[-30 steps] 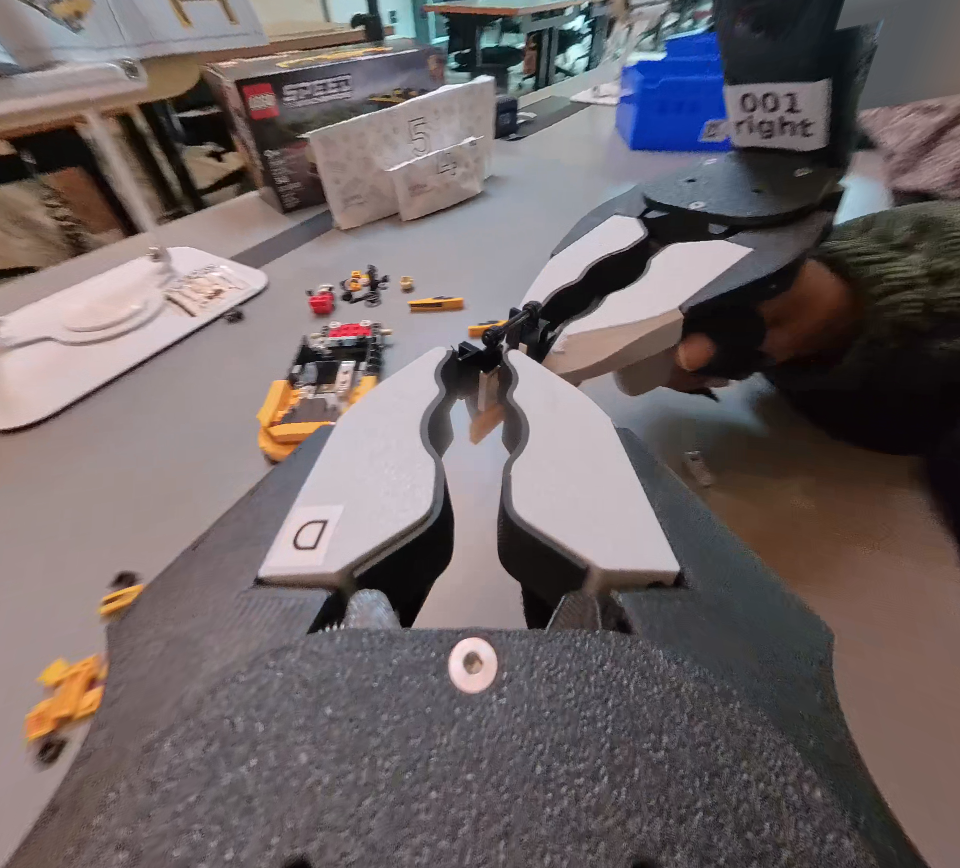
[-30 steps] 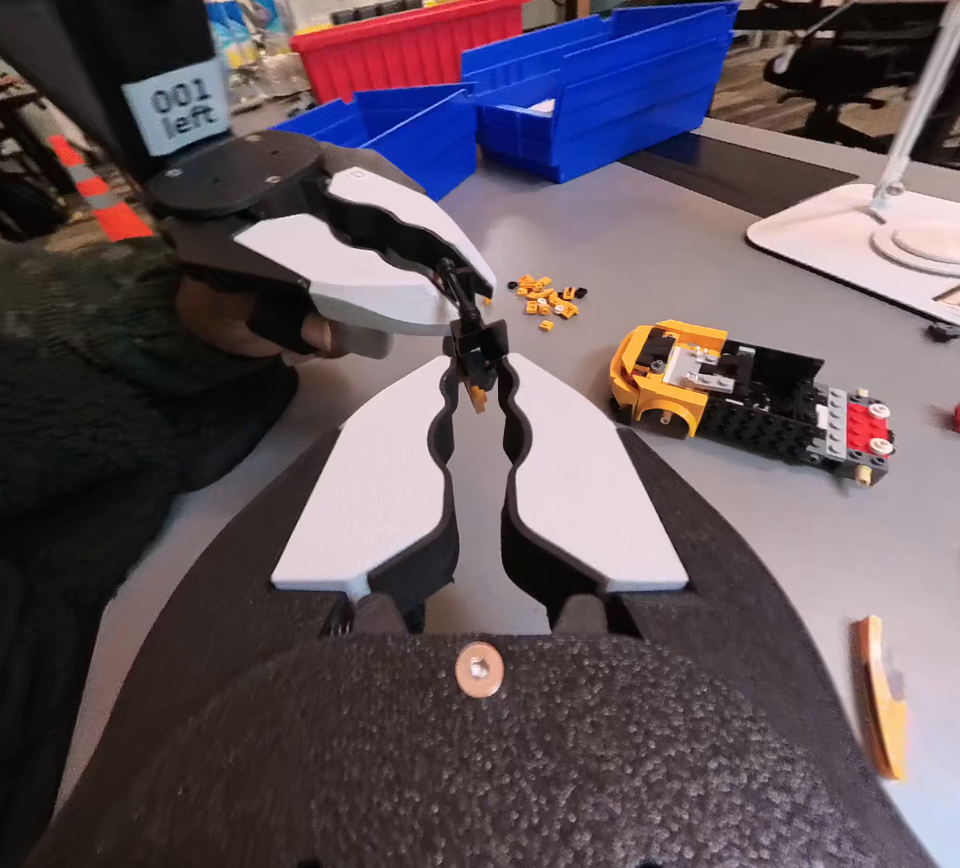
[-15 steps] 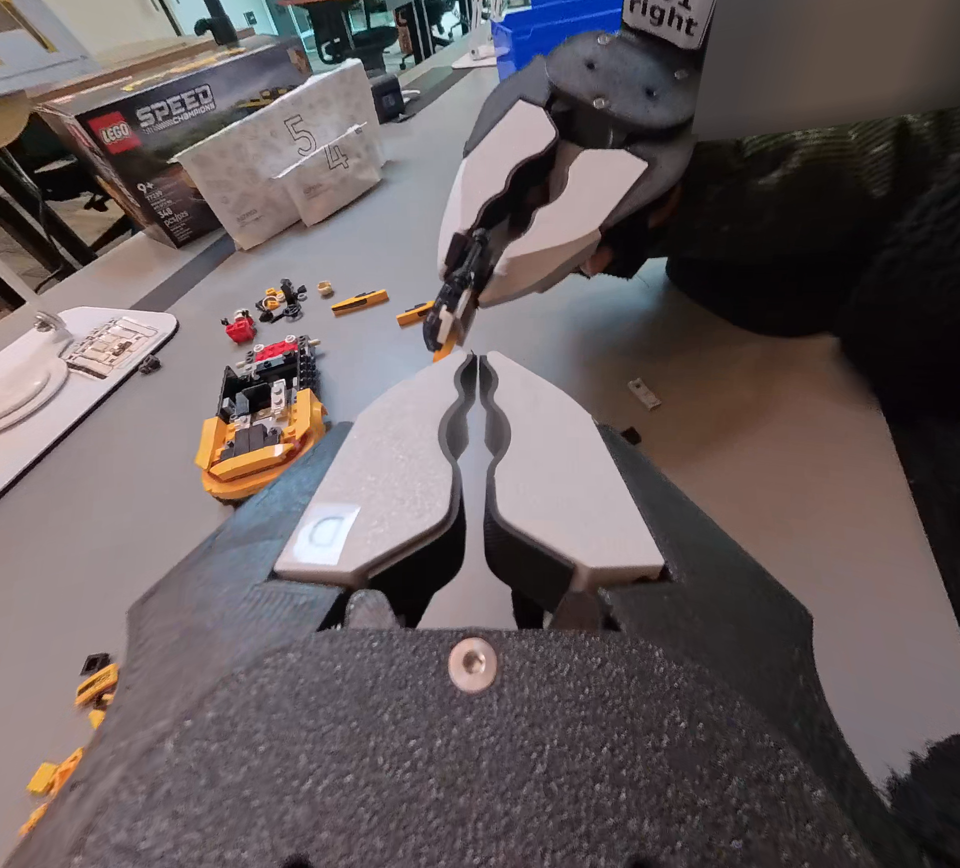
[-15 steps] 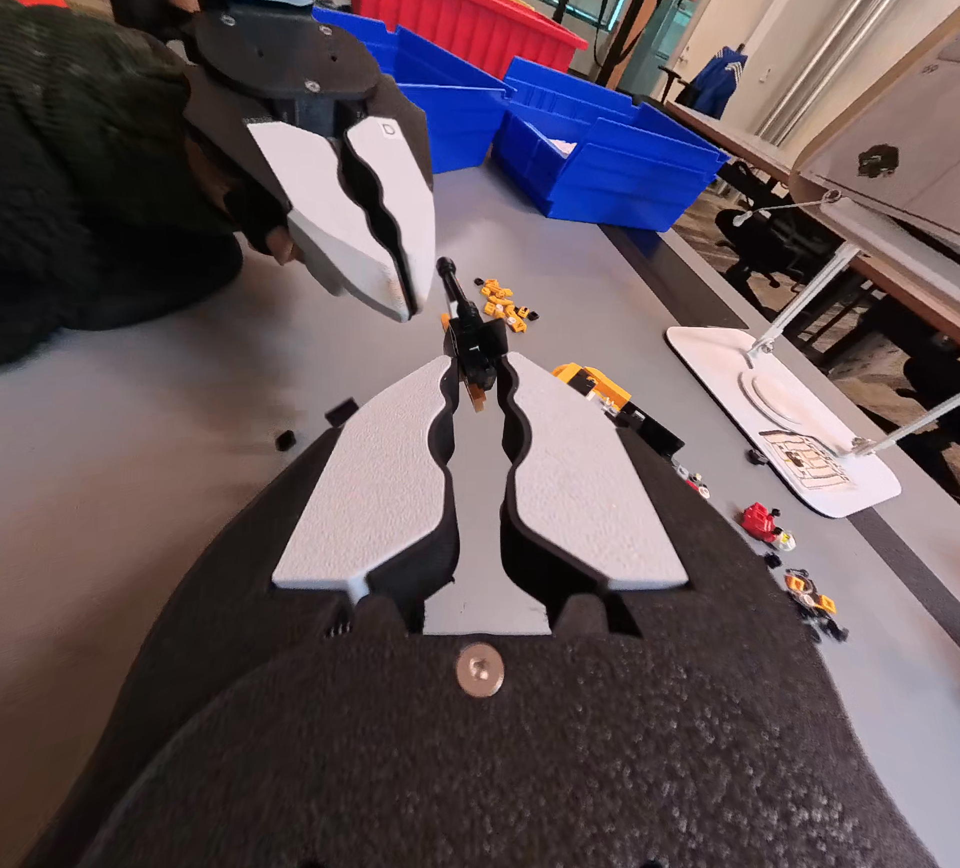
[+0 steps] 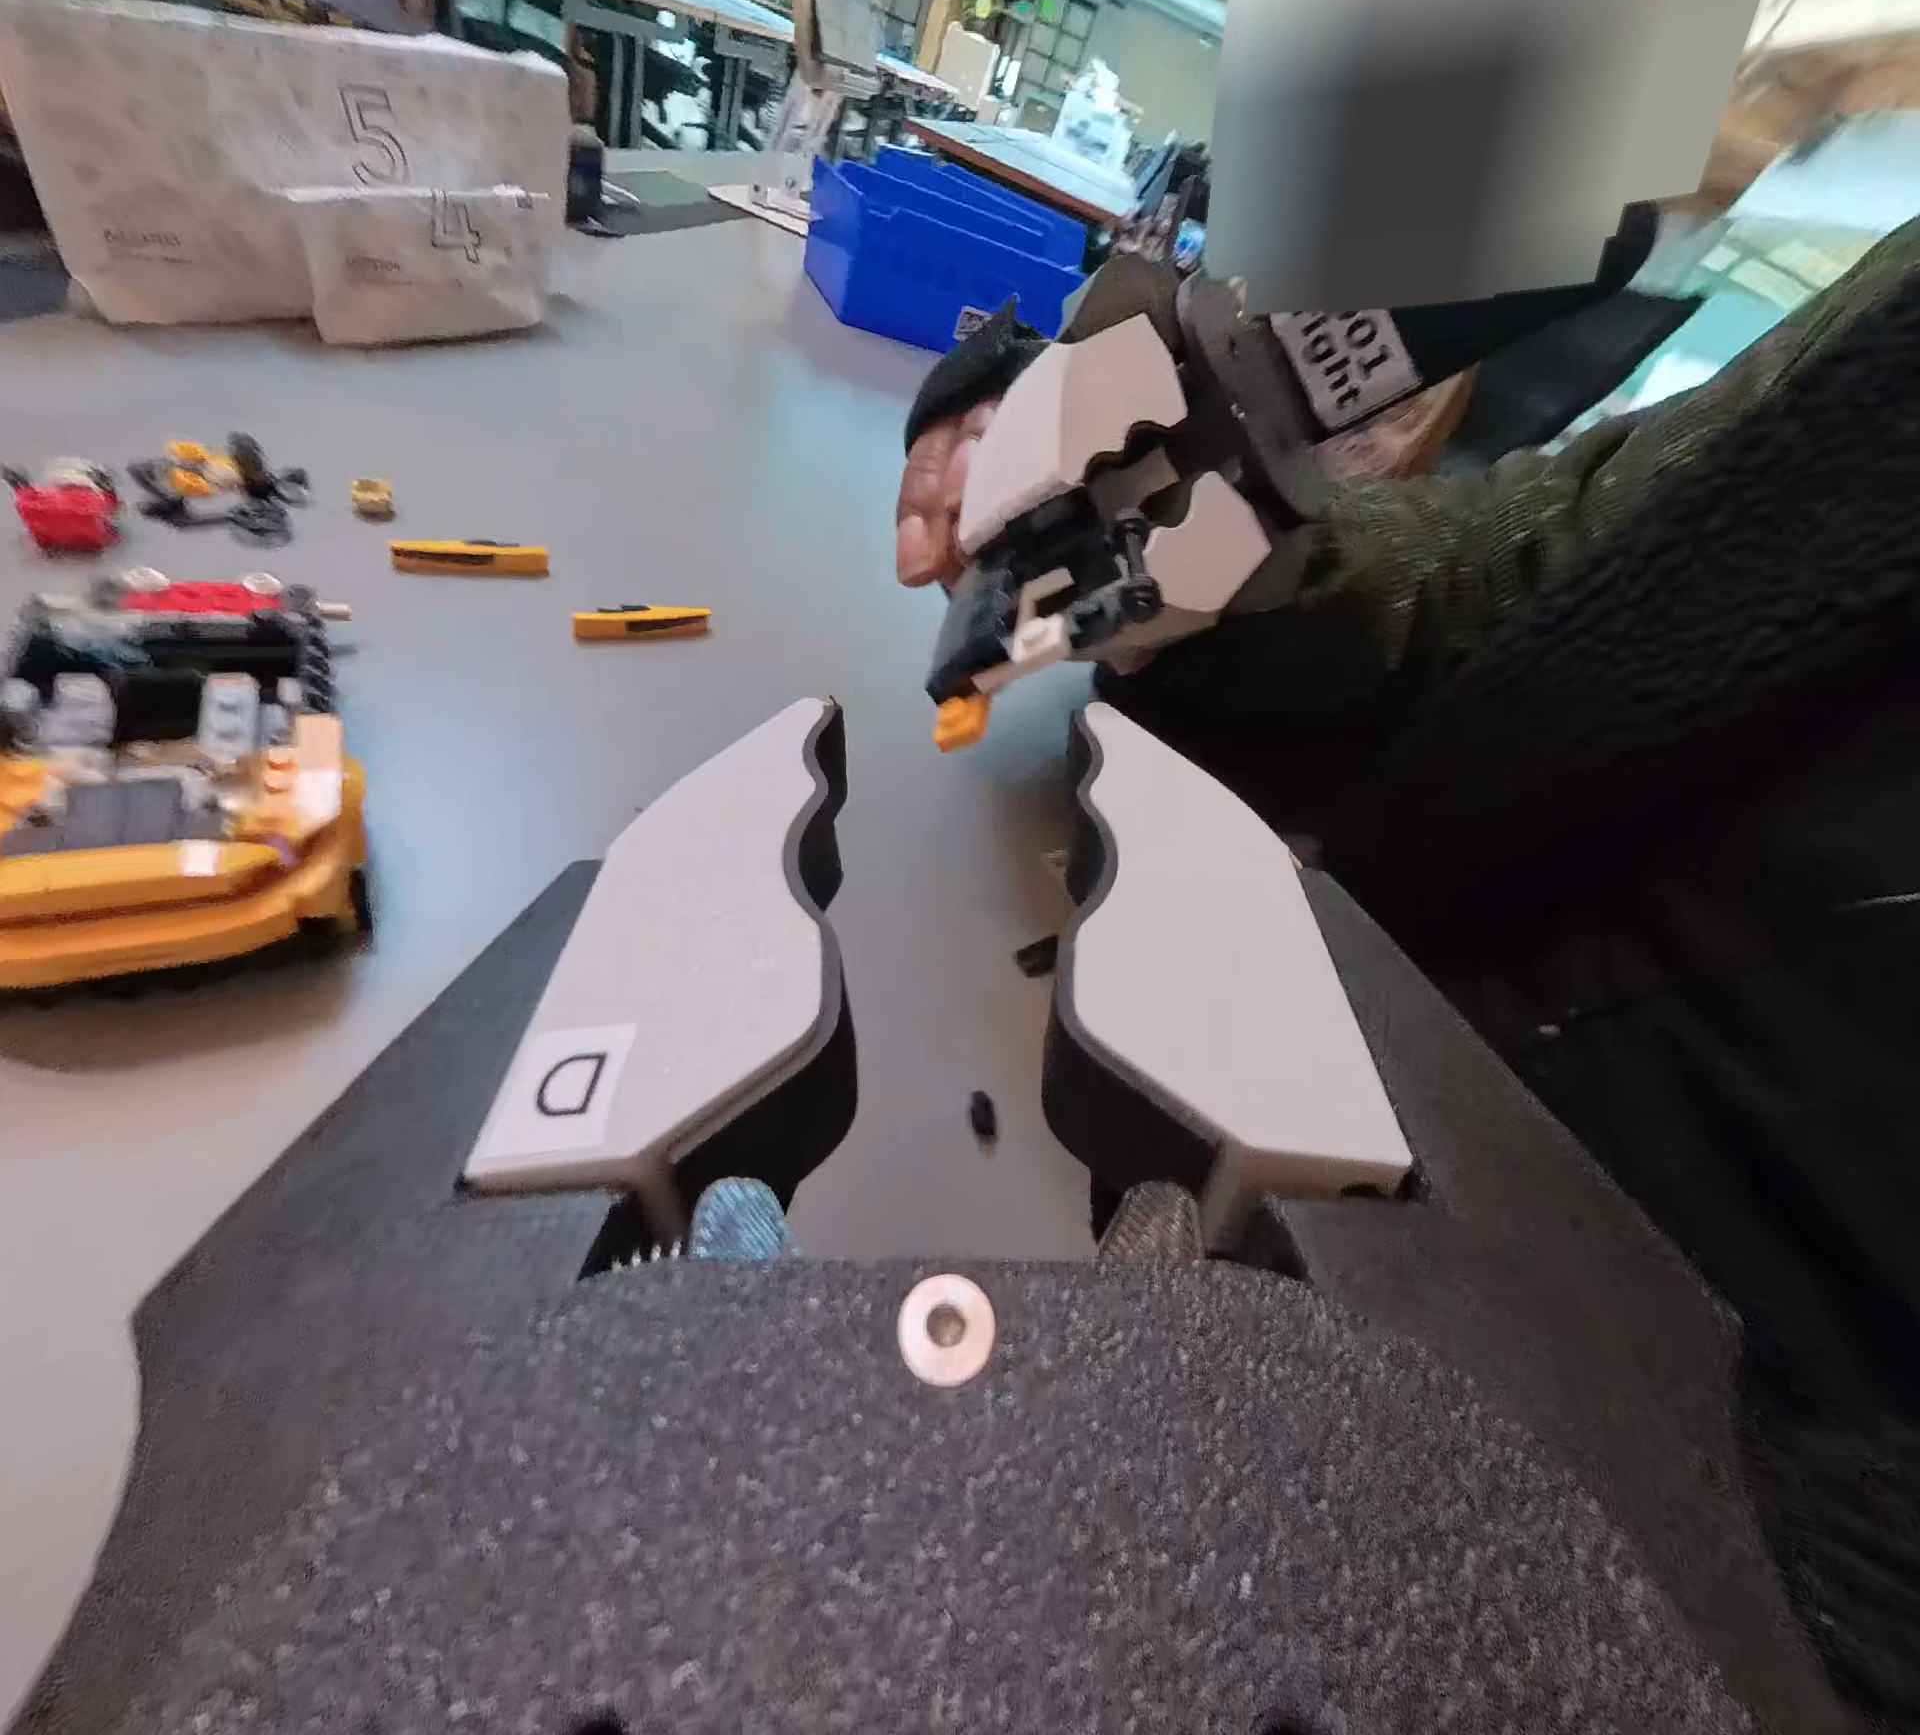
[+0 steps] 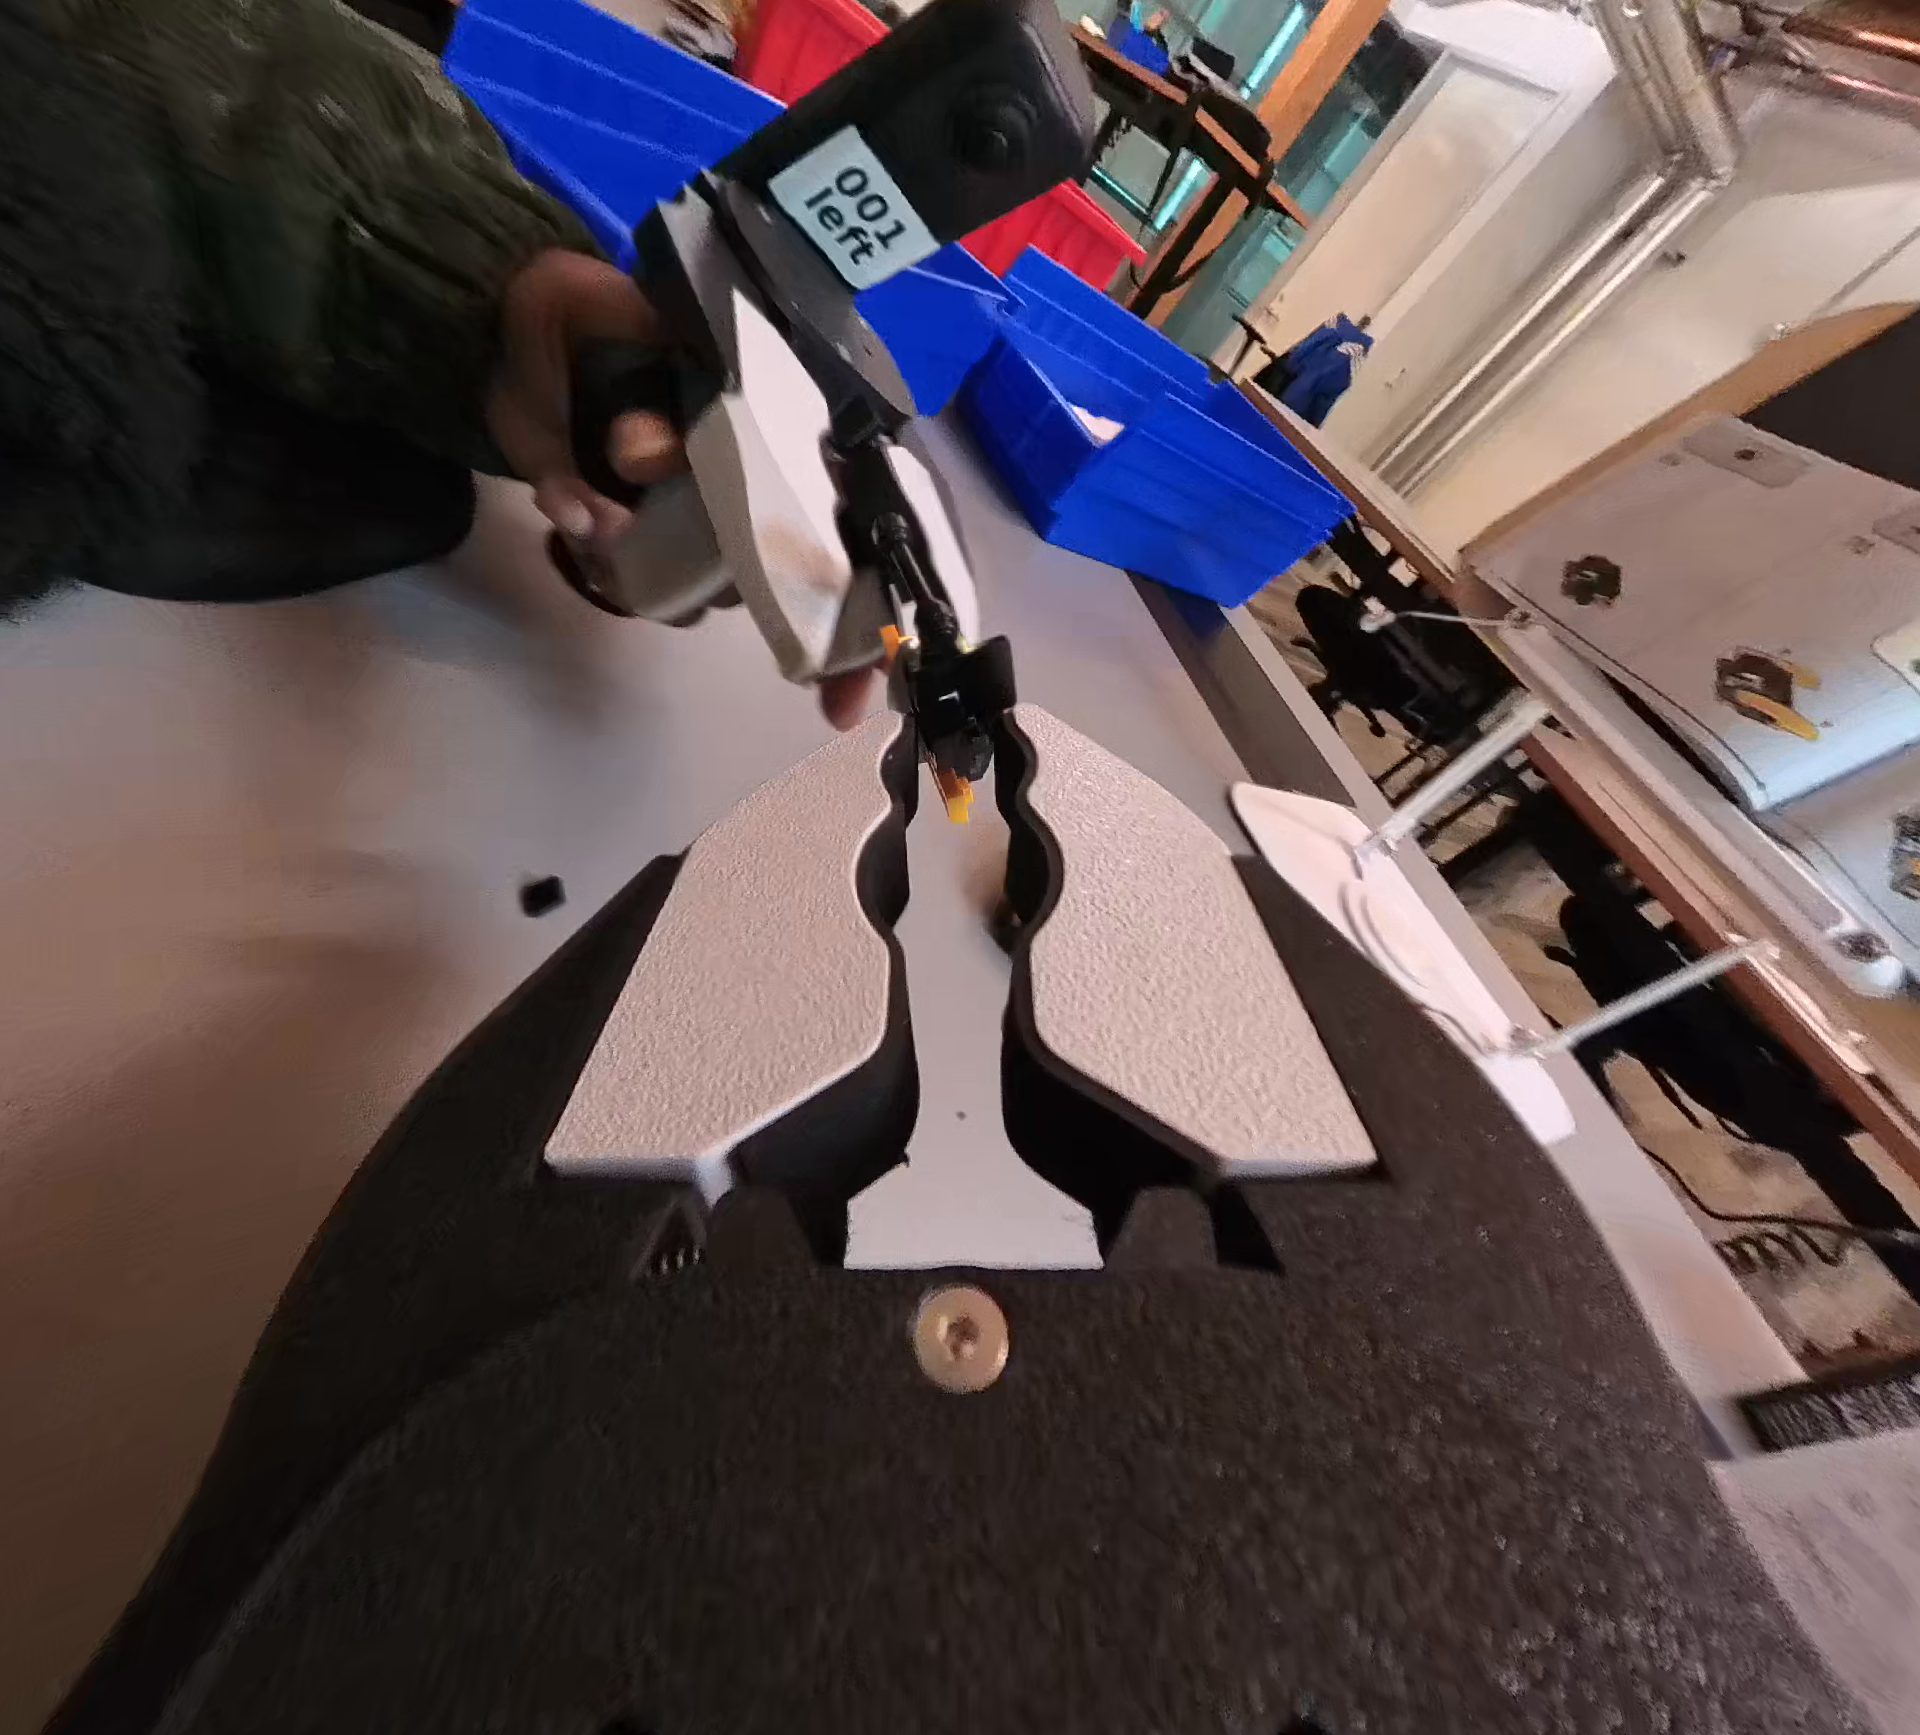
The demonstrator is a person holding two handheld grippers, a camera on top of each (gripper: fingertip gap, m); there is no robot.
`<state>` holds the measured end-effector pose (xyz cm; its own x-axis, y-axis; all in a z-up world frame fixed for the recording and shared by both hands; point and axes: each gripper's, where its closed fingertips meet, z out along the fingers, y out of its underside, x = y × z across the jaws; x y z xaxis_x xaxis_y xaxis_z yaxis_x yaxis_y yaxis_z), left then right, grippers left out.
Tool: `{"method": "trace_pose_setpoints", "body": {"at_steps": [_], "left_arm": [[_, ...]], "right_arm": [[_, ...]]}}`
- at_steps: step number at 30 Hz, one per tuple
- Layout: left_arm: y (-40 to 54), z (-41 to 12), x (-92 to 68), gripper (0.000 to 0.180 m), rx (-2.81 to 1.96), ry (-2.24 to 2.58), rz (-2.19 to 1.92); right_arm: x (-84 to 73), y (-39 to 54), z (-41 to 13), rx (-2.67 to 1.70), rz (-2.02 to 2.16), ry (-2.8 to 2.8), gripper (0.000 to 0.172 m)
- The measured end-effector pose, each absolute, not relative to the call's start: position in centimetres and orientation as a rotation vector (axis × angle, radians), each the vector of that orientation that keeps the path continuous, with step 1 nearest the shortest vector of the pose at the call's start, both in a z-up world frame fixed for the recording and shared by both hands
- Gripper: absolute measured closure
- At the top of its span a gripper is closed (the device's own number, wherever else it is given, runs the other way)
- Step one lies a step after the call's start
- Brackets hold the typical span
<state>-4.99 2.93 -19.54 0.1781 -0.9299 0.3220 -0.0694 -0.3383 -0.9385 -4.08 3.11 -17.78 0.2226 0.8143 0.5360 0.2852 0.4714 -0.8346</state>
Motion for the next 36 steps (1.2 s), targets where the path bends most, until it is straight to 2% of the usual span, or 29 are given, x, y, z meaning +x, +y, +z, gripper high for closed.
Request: {"method": "trace_pose_setpoints", "body": {"at_steps": [2,4,5,12,20,36], "left_arm": [[2.8,-19.6,-4.6,0.147,-1.536,1.072,-1.105],[2.1,-19.5,-4.4,0.165,-1.452,1.186,-0.925],[2.0,-19.7,-4.5,0.166,-1.44,1.234,-0.855],[0.3,-21.4,-5.5,0.167,-1.418,1.492,-0.709],[-1.1,-23.6,-5.8,0.168,-1.46,1.646,-0.735],[0.5,-25.5,-5.9,0.167,-1.622,1.579,-0.708]], "right_arm": [[-4.6,2.3,-17.9,-1.082,0.559,-1.353,0.158],[-4.7,2.0,-18.1,-1.107,0.635,-1.344,0.158],[-4.7,1.8,-18.2,-1.12,0.673,-1.355,0.158],[-4.3,-0.7,-18.7,-1.084,0.691,-1.557,0.151],[-4.8,-1.8,-22.1,-0.988,0.424,-1.761,0.153],[-4.4,0.2,-24.3,-1.183,0.226,-1.781,0.155]]}}
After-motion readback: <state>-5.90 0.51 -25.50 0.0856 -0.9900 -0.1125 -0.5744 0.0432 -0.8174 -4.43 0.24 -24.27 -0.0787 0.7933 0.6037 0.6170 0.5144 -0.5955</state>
